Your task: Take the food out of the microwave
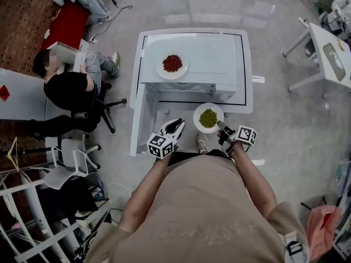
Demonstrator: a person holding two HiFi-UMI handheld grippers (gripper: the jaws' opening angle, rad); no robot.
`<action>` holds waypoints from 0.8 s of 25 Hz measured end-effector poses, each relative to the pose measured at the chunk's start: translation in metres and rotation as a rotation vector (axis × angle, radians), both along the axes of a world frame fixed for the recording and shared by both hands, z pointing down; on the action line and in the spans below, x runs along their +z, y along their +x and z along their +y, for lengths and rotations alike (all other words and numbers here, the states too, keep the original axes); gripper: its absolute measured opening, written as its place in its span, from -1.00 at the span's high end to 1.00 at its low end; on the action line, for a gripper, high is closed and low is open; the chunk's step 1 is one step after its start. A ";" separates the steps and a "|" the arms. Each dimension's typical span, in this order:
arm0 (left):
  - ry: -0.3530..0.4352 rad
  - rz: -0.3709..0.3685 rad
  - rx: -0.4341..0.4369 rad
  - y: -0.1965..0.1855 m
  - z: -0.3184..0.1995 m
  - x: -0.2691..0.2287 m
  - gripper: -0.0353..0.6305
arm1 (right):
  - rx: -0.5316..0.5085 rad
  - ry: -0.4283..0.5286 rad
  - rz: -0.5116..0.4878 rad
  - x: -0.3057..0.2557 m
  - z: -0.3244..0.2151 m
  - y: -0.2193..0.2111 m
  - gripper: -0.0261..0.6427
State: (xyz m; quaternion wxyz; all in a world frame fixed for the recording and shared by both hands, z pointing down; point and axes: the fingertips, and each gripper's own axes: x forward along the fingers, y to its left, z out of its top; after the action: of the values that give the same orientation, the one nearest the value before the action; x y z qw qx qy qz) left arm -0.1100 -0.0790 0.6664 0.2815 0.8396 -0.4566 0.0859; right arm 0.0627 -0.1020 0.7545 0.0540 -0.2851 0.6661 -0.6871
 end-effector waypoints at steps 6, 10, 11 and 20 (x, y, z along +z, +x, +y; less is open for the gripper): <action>-0.015 -0.002 -0.015 -0.007 -0.002 0.011 0.74 | 0.090 -0.017 -0.050 0.020 -0.004 -0.004 0.87; -0.038 -0.016 -0.021 -0.014 -0.006 0.026 0.74 | 0.105 -0.008 -0.021 0.037 -0.008 -0.003 0.86; -0.043 -0.022 -0.023 -0.016 -0.007 0.030 0.74 | 0.100 -0.007 -0.013 0.041 -0.007 -0.004 0.86; -0.050 -0.039 -0.032 -0.023 -0.019 0.038 0.74 | 0.043 0.008 0.013 0.046 -0.003 -0.021 0.86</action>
State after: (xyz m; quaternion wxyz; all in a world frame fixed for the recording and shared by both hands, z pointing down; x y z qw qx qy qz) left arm -0.1330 -0.0977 0.7039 0.2946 0.8231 -0.4730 0.1091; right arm 0.0416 -0.1051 0.8001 0.0654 -0.3038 0.6627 -0.6813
